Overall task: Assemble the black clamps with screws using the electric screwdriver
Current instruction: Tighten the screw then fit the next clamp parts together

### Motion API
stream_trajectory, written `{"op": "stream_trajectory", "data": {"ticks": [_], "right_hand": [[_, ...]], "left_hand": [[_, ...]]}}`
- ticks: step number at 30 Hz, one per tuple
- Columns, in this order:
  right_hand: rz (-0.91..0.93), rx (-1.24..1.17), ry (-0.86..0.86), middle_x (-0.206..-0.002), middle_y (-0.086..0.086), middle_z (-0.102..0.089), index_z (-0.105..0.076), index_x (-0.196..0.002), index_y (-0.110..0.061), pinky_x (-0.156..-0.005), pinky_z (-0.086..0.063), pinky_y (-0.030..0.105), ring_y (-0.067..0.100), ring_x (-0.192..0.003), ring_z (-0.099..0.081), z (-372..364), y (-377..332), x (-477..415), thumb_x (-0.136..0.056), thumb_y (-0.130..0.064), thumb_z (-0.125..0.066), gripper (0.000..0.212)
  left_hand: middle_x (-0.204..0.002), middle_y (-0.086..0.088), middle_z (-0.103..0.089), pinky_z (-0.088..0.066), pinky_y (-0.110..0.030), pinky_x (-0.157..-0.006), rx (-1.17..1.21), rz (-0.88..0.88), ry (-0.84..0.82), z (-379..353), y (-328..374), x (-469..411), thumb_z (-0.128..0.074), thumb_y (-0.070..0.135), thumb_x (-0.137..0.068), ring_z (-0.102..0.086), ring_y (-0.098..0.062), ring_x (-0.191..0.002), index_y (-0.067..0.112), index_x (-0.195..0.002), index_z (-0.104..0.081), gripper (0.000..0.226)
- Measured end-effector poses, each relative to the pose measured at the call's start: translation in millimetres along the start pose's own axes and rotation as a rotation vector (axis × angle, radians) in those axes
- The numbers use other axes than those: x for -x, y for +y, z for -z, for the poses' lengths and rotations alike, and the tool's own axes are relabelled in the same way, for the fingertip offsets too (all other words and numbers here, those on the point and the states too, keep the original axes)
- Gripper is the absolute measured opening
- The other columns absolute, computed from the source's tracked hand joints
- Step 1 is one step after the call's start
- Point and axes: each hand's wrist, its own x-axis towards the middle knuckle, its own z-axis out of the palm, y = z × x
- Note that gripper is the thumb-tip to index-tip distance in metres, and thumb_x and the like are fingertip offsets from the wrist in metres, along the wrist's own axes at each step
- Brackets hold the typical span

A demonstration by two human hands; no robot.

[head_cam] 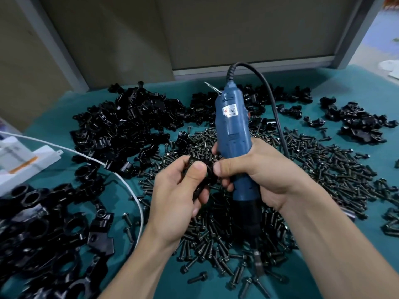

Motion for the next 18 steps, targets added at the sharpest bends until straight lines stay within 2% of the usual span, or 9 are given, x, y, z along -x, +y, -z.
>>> {"op": "stream_trajectory", "data": {"ticks": [3,5,7,9,11,12,14,16,18], "right_hand": [[-0.003,-0.049,-0.015,-0.067,0.004,-0.062,-0.065,-0.1,-0.007,-0.049,-0.052,0.026,0.016,-0.052,-0.06,0.9,1.1,-0.2,-0.079,0.009,-0.077,0.029],[-0.03,-0.08,-0.026,-0.07,0.003,-0.066,-0.065,-0.103,-0.006,-0.051,-0.053,0.025,0.015,-0.055,-0.061,2.1,0.6,-1.1,-0.081,0.001,-0.078,0.027],[-0.083,-0.114,0.048,-0.077,0.007,-0.072,-0.062,-0.111,-0.005,-0.051,-0.054,0.025,0.016,-0.057,-0.063,8.6,-0.6,-4.2,-0.085,-0.008,-0.079,0.032],[-0.14,-0.144,0.155,-0.085,0.015,-0.073,-0.057,-0.117,-0.005,-0.051,-0.055,0.028,0.02,-0.058,-0.063,18.9,-3.2,-6.4,-0.09,-0.009,-0.074,0.032],[-0.172,-0.128,0.225,-0.09,0.02,-0.065,-0.052,-0.12,-0.006,-0.055,-0.058,0.035,0.026,-0.062,-0.062,28.7,-2.6,-8.9,-0.091,-0.003,-0.066,0.032],[-0.175,-0.043,0.263,-0.095,0.022,-0.062,-0.05,-0.121,-0.007,-0.06,-0.061,0.04,0.028,-0.066,-0.062,32.9,-0.4,-10.6,-0.091,-0.003,-0.064,0.033],[-0.163,0.396,0.399,-0.103,0.02,-0.065,-0.052,-0.118,-0.012,-0.07,-0.062,0.046,0.028,-0.075,-0.063,37.4,1.9,-13.9,-0.089,-0.018,-0.068,0.033],[-0.154,0.837,0.532,-0.098,0.009,-0.065,-0.052,-0.12,-0.016,-0.06,-0.05,0.035,0.021,-0.075,-0.061,35.8,1.1,-15.5,-0.084,-0.042,-0.072,0.049],[-0.184,1.089,0.608,-0.094,0.005,-0.063,-0.053,-0.119,-0.017,-0.06,-0.045,0.033,0.022,-0.075,-0.059,28.0,-1.1,-16.4,-0.084,-0.056,-0.069,0.055]], "left_hand": [[-0.074,-0.008,-0.069,-0.032,-0.015,-0.039,0.057,0.058,-0.037,-3.1,-0.2,0.1,-0.06,0.054,-0.098,-0.049,-0.006,-0.048,0.004,-0.098,-0.068,0.051],[-0.071,-0.004,-0.068,-0.031,-0.017,-0.04,0.089,0.121,-0.06,-5.5,-0.2,1.0,-0.052,0.057,-0.093,-0.047,-0.009,-0.047,0.011,-0.096,-0.072,0.049],[-0.071,-0.006,-0.066,-0.037,-0.021,-0.043,0.12,0.161,-0.044,-6.8,-0.7,1.7,-0.051,0.057,-0.09,-0.05,-0.015,-0.052,0.017,-0.102,-0.073,0.047],[-0.079,-0.009,-0.071,-0.048,-0.024,-0.052,0.135,0.166,-0.009,-6.6,-2.6,0.7,-0.051,0.05,-0.094,-0.061,-0.018,-0.062,0.027,-0.108,-0.072,0.034],[-0.093,-0.009,-0.077,-0.056,-0.03,-0.07,0.098,0.162,0.023,-5.3,-5.9,-1.1,-0.052,0.044,-0.099,-0.069,-0.02,-0.08,0.033,-0.105,-0.072,0.024],[-0.102,-0.007,-0.077,-0.057,-0.035,-0.083,0.06,0.16,0.034,-5.0,-6.3,-1.7,-0.055,0.046,-0.096,-0.071,-0.022,-0.092,0.034,-0.103,-0.073,0.022],[-0.114,-0.002,-0.076,-0.051,-0.048,-0.106,0.006,0.158,0.043,-4.2,-4.8,-2.6,-0.062,0.053,-0.085,-0.069,-0.026,-0.113,0.036,-0.102,-0.074,0.026],[-0.119,-0.002,-0.076,-0.048,-0.05,-0.111,0.027,0.139,0.048,-3.1,-2.1,-4.5,-0.068,0.05,-0.081,-0.068,-0.026,-0.118,0.035,-0.103,-0.075,0.028],[-0.118,-0.005,-0.076,-0.052,-0.041,-0.105,0.059,0.135,0.048,-0.3,-2.1,-6.7,-0.074,0.04,-0.079,-0.069,-0.023,-0.113,0.032,-0.104,-0.077,0.026]]}}
